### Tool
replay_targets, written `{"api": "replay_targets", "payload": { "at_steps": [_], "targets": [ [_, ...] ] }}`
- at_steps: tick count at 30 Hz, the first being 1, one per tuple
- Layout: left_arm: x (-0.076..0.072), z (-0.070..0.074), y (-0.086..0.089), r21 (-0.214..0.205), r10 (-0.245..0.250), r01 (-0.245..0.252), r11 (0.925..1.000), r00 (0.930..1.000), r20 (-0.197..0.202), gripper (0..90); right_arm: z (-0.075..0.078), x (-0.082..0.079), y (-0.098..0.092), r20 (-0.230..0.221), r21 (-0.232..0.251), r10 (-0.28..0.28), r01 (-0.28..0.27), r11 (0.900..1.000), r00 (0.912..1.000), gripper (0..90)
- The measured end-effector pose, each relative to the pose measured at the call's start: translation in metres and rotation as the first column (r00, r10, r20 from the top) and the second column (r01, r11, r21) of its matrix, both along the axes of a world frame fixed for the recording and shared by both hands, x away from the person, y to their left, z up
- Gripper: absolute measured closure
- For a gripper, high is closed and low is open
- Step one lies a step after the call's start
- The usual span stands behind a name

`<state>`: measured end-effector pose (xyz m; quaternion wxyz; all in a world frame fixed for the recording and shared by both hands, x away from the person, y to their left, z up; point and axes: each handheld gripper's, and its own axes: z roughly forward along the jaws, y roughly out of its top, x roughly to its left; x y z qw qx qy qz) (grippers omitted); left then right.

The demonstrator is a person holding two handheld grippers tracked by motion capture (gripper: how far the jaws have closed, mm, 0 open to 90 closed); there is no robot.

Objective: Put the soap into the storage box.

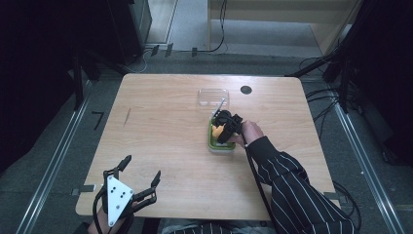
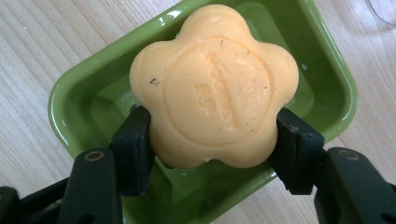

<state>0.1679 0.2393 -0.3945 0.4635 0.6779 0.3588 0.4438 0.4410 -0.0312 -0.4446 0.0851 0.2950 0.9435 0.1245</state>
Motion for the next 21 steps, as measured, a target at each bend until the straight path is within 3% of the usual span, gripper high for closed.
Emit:
{"api": "replay_targets", "payload": {
  "at_steps": [21],
  "targets": [
    [0.0011,-0.0001,-0.0008,0.004,-0.001,0.001,1.0000,1.0000,0.000,13.0,-0.0064,-0.0002,0.0019,0.003,-0.030,0.016,-0.016,0.9994,0.9999,38.5]
  ]
}}
